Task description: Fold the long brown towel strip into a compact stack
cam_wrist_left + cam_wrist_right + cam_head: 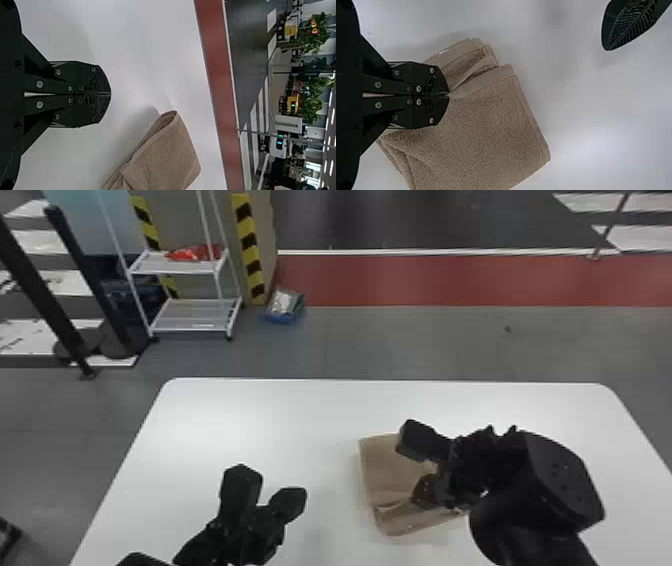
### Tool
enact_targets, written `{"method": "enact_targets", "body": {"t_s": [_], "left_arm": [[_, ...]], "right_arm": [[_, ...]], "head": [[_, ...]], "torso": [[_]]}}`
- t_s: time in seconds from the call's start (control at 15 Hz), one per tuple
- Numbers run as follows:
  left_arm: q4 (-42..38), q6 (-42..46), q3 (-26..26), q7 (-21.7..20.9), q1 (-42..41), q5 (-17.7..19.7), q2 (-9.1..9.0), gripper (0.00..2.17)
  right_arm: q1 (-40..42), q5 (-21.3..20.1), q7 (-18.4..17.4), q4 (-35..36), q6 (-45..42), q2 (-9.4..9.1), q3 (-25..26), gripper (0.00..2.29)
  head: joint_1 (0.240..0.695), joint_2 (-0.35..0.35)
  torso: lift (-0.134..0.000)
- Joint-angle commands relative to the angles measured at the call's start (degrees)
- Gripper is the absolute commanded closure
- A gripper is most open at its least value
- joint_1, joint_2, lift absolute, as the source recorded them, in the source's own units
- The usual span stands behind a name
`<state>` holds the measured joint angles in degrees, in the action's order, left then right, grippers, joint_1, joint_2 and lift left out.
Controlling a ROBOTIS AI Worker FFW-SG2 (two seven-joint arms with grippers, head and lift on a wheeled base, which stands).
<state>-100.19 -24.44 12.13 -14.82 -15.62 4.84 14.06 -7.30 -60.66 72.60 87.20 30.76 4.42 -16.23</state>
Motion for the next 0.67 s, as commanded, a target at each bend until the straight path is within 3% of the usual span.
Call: {"method": "enact_targets", "body": {"t_s": [0.0, 0.13, 0.4, 0.6], "left_arm": [[-0.1, -0.5, -0.3, -1.2, 0.1, 2.2, -0.26, 1.33], [0.3, -0.8, -0.1, -2.4, 0.2, 3.9, -0.53, 1.38], [1.0, -3.8, -0.4, -7.3, 0.5, 11.6, -0.61, 1.45], [3.5, -3.1, 0.2, -9.9, 1.7, 12.4, -1.84, 1.45]], "right_arm": [[0.0, 0.3, 0.0, 0.9, 0.3, -0.03, 1.6, 1.29], [0.0, 0.8, 0.1, 1.0, 0.7, -0.03, 2.4, 1.29], [-0.9, 1.7, 0.0, 1.1, 2.8, -0.47, 2.9, 1.29], [-1.1, 3.3, 0.3, 1.2, 4.0, -0.91, 3.1, 1.29]], "head": [[0.695, 0.017], [0.695, 0.001], [0.695, -0.038], [0.695, -0.066]], "torso": [[0.0], [0.0], [0.0], [0.0]]}}
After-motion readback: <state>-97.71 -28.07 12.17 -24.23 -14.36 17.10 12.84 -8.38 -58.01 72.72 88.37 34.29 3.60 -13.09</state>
